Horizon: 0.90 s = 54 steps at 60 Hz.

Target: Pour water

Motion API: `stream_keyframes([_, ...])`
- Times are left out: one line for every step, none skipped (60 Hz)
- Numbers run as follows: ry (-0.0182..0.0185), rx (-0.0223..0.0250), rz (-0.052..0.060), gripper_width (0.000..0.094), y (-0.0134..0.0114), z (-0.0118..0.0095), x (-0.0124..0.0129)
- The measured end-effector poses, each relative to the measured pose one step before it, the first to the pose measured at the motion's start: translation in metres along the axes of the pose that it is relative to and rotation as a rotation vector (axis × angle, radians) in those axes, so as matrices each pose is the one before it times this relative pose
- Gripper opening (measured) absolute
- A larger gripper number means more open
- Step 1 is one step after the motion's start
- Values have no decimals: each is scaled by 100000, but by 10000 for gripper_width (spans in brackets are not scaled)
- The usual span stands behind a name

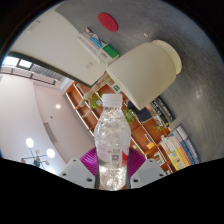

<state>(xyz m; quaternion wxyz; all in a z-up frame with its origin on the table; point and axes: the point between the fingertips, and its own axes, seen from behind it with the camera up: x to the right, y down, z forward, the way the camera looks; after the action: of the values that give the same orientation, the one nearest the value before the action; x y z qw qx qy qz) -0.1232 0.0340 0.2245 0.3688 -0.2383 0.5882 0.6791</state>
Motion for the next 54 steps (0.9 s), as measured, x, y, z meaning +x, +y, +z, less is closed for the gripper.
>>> stream_keyframes([251, 314, 705, 380, -151, 29, 71])
stream_keyframes([192, 224, 650, 380, -122, 26, 67])
stream_keyframes([64, 219, 538, 380, -122, 30, 9])
stream_keyframes([0, 196, 349, 381, -36, -190, -181])
stream_keyframes([80, 65, 138, 380, -70, 97, -42])
stream_keyframes([-53, 147, 12, 379, -61, 37, -11])
stream_keyframes([166, 258, 16, 380, -99, 25, 54])
stream_keyframes([347, 128, -65, 380, -30, 8, 92])
stream_keyframes([506, -170, -142, 379, 23, -1, 129])
stream_keyframes([449, -322, -338, 382, 43, -14, 103])
stream_keyframes([114, -247, -559, 379, 43, -128, 22])
stream_keyframes([249, -226, -652, 381, 35, -9, 79])
stream_keyframes([395, -62, -521, 380, 1, 25, 86])
stream_keyframes([318, -147, -442, 381, 26, -37, 96])
stream_keyframes([466, -255, -391, 381, 80, -30, 139])
stream_keyframes([555, -361, -334, 381, 100, -40, 144])
stream_keyframes([409, -436, -380, 381, 146, -15, 113])
stream_keyframes([185, -510, -496, 381, 183, -24, 54])
stream_keyframes([21, -376, -706, 382, 188, -73, 18])
stream_keyframes([579, -385, -971, 381, 188, 83, 79])
stream_keyframes([305, -635, -1204, 381, 263, 4, -32])
stream_keyframes([128, -895, -1845, 382, 350, 23, -64])
stream_keyframes([-21, -1298, -2549, 382, 451, 44, -151])
stream_keyframes([191, -1757, -3112, 380, 550, 70, -144])
stream_keyframes([589, -2241, -3695, 381, 659, 92, -146])
stream_keyframes([646, -2352, -4574, 381, 676, 66, -195])
stream_keyframes([-492, -1817, -5561, 381, 542, -208, -319])
stream_keyframes([1730, -1969, -6997, 382, 542, 381, -310])
stream_keyframes([1154, -1932, -8136, 382, 421, 150, -249])
stream_keyframes([1605, -2081, -8960, 380, 375, 133, -185])
stream_keyframes([1891, -2110, -9271, 384, 309, 119, -181])
stream_keyframes([1876, -1746, -9094, 394, 120, 61, -182])
stream_keyframes([1569, -1118, -8982, 395, 38, -16, 116])
stream_keyframes([2346, -674, -8752, 394, -232, 89, -40])
stream_keyframes([1507, 236, -8789, 395, -270, -190, -10])
stream_keyframes([2683, -247, -8550, 395, -511, 88, -564])
stream_keyframes([1686, 266, -8577, 396, -738, -6, -94])
stream_keyframes([1059, 656, -8377, 396, -848, 122, 273])
stream_keyframes([2103, 720, -6887, 395, -862, -157, -272])
stream_keyframes([1443, 653, -7386, 394, -693, 111, 476])
stream_keyframes([2154, 650, -7035, 394, -796, -46, 305])
stream_keyframes([2043, 647, -6814, 395, -784, 7, 406])
stream_keyframes([1775, 1176, -6697, 394, -452, -104, 840])
stream_keyframes([2619, -203, -6059, 394, -875, -71, 85])
stream_keyframes([2188, 339, -6123, 394, -633, 144, 486])
stream_keyframes([2091, 339, -5910, 394, -583, 54, 564])
stream_keyframes([1902, 725, -5501, 394, -578, 27, 528])
stream_keyframes([1798, 1074, -5251, 395, -674, 75, 552])
stream_keyframes([1824, 1123, -4988, 395, -603, 114, 680])
stream_keyframes([1807, 1371, -4988, 395, -126, 385, 975])
stream_keyframes([2234, 304, -4186, 394, -223, -327, 798])
stream_keyframes([2268, 77, -4109, 394, -199, 130, 908])
stream_keyframes([2444, 262, -3992, 394, -182, 99, 991])
stream_keyframes([2584, 157, -3636, 393, -70, 125, 1021])
